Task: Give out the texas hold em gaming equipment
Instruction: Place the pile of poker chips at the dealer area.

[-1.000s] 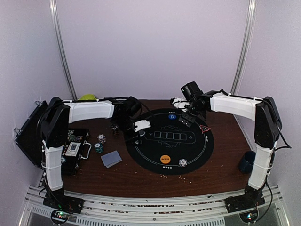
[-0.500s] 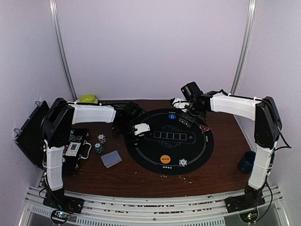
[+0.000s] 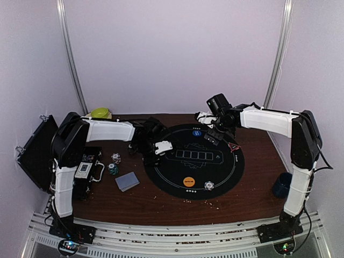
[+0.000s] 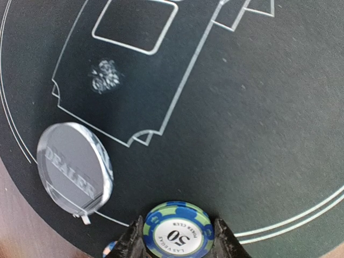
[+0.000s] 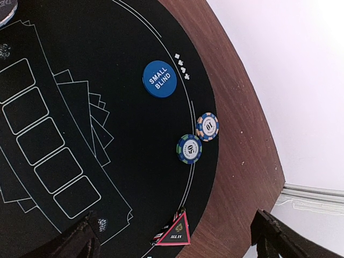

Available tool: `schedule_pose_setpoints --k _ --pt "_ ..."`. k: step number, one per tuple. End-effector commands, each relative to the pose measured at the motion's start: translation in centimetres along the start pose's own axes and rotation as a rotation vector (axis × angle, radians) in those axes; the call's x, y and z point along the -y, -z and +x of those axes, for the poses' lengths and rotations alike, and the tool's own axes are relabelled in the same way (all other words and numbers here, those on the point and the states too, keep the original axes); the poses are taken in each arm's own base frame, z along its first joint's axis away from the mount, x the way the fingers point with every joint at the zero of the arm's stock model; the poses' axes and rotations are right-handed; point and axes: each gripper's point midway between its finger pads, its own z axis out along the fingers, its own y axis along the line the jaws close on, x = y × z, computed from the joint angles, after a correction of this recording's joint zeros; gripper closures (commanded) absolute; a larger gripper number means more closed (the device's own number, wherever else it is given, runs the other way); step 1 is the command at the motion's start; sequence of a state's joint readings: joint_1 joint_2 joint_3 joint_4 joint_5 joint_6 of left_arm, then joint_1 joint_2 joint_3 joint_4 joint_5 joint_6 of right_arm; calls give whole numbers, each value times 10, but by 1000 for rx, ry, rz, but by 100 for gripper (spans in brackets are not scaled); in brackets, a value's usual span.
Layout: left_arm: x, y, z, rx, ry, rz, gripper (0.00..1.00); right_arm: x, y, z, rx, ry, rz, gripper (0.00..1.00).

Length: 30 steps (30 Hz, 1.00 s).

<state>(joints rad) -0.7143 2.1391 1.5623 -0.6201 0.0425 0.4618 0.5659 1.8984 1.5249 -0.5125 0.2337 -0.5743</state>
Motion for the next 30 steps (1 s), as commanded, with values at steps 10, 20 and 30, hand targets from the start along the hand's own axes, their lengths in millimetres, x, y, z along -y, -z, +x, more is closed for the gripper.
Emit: schedule_pose_setpoints --k 10,20,30 --pt "-14 -14 -3 -1 -10 -51 84 6 7 -2 12 -6 24 0" --pt "-24 -6 -3 0 -2 -112 71 7 10 -3 19 -9 22 0" --pt "-23 -7 2 -16 -7 -119 71 7 11 -4 23 -9 21 0"
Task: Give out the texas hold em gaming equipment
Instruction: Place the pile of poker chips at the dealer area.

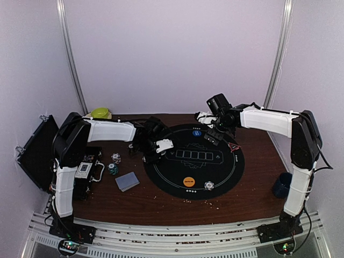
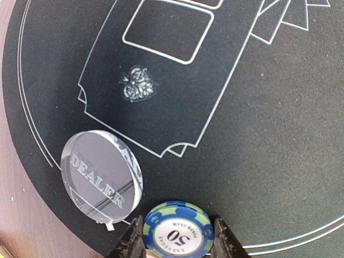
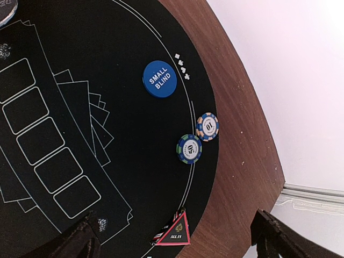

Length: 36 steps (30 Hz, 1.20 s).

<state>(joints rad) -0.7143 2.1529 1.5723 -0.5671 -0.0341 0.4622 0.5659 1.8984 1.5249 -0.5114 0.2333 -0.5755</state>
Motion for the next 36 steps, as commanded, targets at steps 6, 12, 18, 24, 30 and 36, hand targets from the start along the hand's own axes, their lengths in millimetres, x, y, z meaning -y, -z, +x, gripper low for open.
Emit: schedule_pose_setpoints --k 6,12,18,24,30,36 --pt "-3 -1 6 -13 -7 -25 59 7 12 -4 22 -9 21 0" --pt "-6 9 5 0 -1 -40 50 7 12 -4 24 -9 20 0" --pt "-9 23 0 20 0 -52 46 8 13 -4 26 -10 21 0" --pt "-13 46 -5 51 -4 -69 42 8 13 -5 27 -10 21 0" --pt "-25 93 -18 128 -13 -128 30 8 15 -6 36 -13 15 0" --pt "-55 143 -9 195 46 -235 2 11 19 -10 53 -34 22 0"
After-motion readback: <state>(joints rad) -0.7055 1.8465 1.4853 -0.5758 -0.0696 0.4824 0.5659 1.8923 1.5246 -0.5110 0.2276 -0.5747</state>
